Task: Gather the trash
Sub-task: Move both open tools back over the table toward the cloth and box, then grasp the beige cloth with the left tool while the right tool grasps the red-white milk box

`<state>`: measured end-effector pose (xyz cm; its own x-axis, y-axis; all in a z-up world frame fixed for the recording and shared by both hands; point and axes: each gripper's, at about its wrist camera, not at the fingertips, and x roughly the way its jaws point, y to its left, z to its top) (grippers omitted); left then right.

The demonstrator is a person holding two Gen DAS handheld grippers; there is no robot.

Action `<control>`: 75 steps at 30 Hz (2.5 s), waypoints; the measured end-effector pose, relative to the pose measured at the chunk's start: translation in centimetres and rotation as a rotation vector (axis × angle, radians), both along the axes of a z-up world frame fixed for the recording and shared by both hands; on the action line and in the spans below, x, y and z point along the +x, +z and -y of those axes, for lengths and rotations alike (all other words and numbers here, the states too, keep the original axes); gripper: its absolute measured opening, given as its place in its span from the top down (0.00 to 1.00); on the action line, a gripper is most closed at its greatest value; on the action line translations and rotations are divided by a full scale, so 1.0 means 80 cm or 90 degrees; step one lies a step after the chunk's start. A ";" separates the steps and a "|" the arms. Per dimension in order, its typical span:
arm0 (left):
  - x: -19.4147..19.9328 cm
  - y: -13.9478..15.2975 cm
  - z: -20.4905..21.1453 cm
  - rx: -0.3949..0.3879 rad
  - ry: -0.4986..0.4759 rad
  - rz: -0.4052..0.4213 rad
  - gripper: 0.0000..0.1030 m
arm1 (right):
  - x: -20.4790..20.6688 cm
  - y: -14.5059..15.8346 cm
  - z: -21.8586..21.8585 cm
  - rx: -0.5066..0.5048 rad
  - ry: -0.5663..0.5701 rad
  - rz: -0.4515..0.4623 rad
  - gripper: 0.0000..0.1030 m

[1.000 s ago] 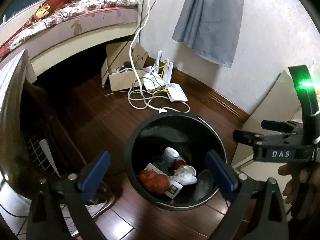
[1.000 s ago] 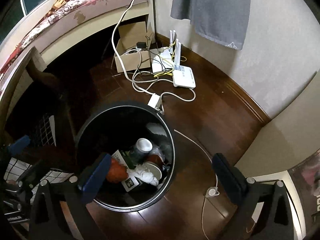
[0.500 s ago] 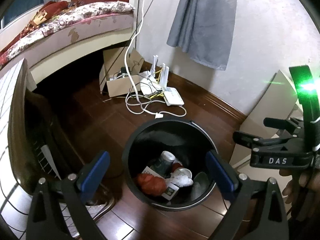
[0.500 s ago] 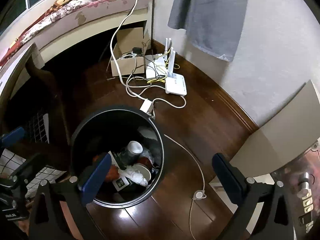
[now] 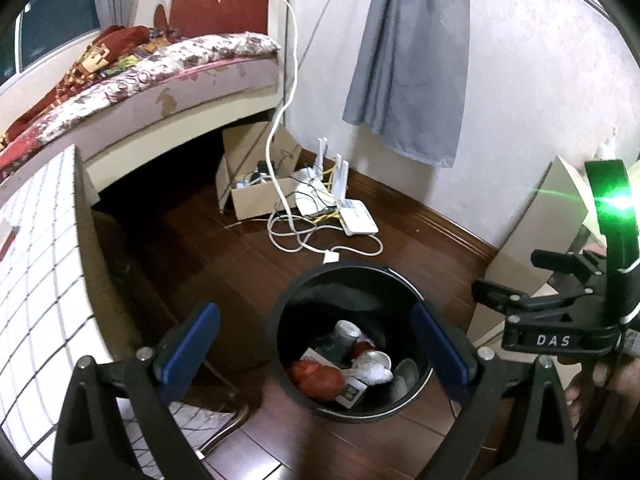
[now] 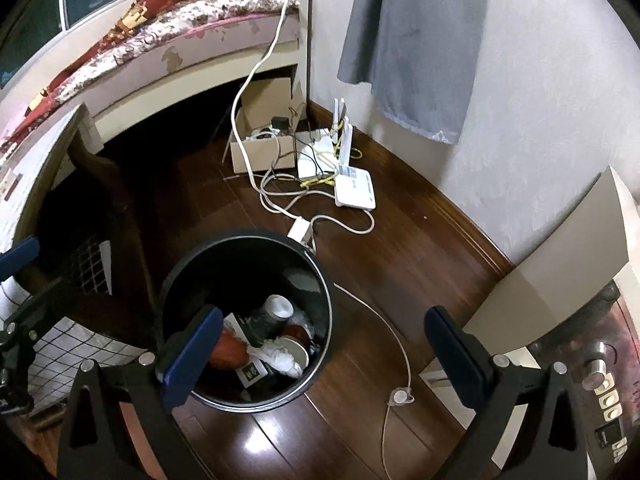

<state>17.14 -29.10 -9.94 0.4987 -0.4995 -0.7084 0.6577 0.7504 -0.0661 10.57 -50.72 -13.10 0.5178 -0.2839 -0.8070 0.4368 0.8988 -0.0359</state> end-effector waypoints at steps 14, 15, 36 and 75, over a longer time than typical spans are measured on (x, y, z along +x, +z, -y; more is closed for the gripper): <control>-0.005 0.043 -0.087 -0.013 0.085 0.053 0.05 | 0.016 0.049 -0.074 -0.017 0.080 0.068 0.01; -0.005 0.044 -0.093 -0.013 0.090 0.055 0.05 | 0.018 0.051 -0.079 -0.017 0.085 0.071 0.01; 0.022 0.058 -0.268 -0.012 0.257 0.083 0.03 | 0.087 0.092 -0.256 -0.015 0.256 0.147 0.01; 0.250 0.024 -0.505 0.037 0.445 0.021 0.02 | 0.397 0.066 -0.520 -0.015 0.549 0.046 0.01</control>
<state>37.15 11.29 -8.06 0.7112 -0.0153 -0.7029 0.0207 0.9998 -0.0009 42.32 -9.16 -7.80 0.6098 0.2154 -0.7627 -0.3955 0.9167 -0.0573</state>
